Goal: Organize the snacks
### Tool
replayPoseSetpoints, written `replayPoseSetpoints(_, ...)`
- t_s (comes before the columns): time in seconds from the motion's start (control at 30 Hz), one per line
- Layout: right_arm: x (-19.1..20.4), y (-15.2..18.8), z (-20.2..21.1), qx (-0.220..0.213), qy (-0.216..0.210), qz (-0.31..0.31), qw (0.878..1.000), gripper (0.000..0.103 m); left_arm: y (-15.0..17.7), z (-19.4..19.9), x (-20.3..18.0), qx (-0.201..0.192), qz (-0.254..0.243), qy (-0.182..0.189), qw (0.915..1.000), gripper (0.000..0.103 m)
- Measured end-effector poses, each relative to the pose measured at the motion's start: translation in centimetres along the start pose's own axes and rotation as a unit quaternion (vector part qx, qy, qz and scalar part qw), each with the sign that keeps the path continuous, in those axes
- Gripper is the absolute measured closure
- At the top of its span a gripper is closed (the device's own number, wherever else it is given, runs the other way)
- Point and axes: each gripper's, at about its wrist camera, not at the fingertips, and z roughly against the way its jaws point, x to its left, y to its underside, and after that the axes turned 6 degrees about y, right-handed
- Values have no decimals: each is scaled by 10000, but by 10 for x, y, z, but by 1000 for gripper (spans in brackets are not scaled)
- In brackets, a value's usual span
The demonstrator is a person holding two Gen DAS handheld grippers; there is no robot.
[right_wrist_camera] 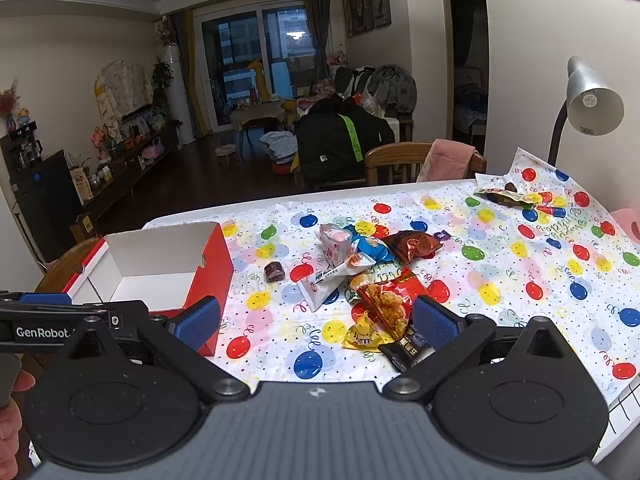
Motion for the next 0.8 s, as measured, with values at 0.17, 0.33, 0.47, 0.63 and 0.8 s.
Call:
replayPoseSetpoints(0.17, 1, 0, 4, -2, -16, -17, 10000, 0, -2, 2, 4, 87, 72, -8, 9999, 0)
replayPoseSetpoints(0.33, 2, 0, 4, -1, -11, -23, 10000, 0, -3, 4, 4, 112, 83, 21, 9999, 0)
replayPoseSetpoints(0.47, 3, 0, 7, 17, -2, -24, 10000, 0, -2, 6, 1, 105, 48, 43, 9999, 0)
replayPoseSetpoints(0.63, 3, 0, 8, 1, -3, -27, 10000, 0, -2, 8, 1, 80, 27, 59, 9999, 0)
replayPoseSetpoints(0.8, 2, 0, 8, 10, -1, -32, 10000, 0, -2, 9, 1, 90, 1, 74, 9999, 0)
